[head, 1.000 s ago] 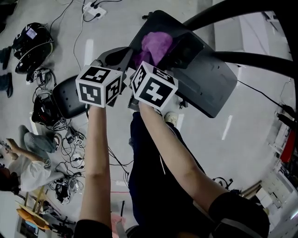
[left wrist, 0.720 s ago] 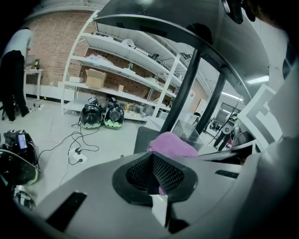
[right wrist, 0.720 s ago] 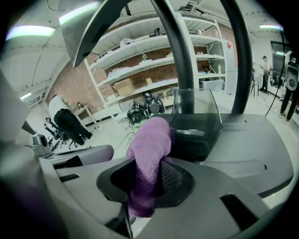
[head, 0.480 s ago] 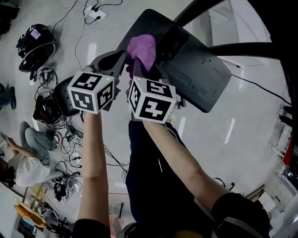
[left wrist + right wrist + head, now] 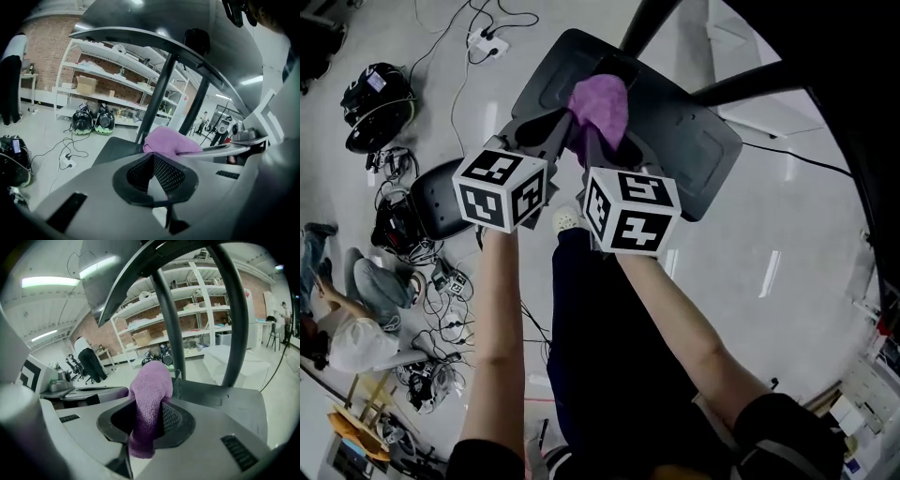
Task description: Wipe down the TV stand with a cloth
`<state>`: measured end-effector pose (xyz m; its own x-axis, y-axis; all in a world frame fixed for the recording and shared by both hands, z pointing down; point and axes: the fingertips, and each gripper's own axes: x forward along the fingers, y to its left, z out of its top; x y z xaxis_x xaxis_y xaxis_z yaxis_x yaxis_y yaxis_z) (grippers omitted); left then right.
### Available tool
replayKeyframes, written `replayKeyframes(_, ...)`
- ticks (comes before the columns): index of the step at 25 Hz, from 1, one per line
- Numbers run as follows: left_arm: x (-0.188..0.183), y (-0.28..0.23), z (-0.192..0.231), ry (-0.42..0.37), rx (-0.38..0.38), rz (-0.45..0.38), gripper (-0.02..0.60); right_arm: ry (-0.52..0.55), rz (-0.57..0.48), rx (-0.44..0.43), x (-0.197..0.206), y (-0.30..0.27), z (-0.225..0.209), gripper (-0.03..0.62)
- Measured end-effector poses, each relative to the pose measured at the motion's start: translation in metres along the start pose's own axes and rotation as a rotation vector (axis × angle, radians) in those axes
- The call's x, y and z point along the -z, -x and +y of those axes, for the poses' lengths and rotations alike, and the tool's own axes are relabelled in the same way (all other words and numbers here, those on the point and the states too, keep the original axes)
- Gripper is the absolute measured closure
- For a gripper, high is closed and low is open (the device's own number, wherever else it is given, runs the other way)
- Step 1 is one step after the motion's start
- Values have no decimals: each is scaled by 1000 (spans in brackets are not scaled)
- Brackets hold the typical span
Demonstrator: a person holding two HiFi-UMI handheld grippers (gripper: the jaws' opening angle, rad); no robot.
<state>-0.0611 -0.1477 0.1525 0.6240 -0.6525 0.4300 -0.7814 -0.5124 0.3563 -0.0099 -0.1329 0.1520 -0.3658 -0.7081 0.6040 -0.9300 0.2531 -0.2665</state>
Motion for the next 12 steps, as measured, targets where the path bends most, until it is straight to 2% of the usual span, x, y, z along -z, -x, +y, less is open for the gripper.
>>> replayKeyframes(6, -22, -22, -35, -22, 41, -21, 577, 167, -17, -48, -34, 26, -36, 494)
replayKeyframes(12, -36, -43, -52, -52, 59, -14, 577, 331, -22, -73, -68, 29, -76, 494)
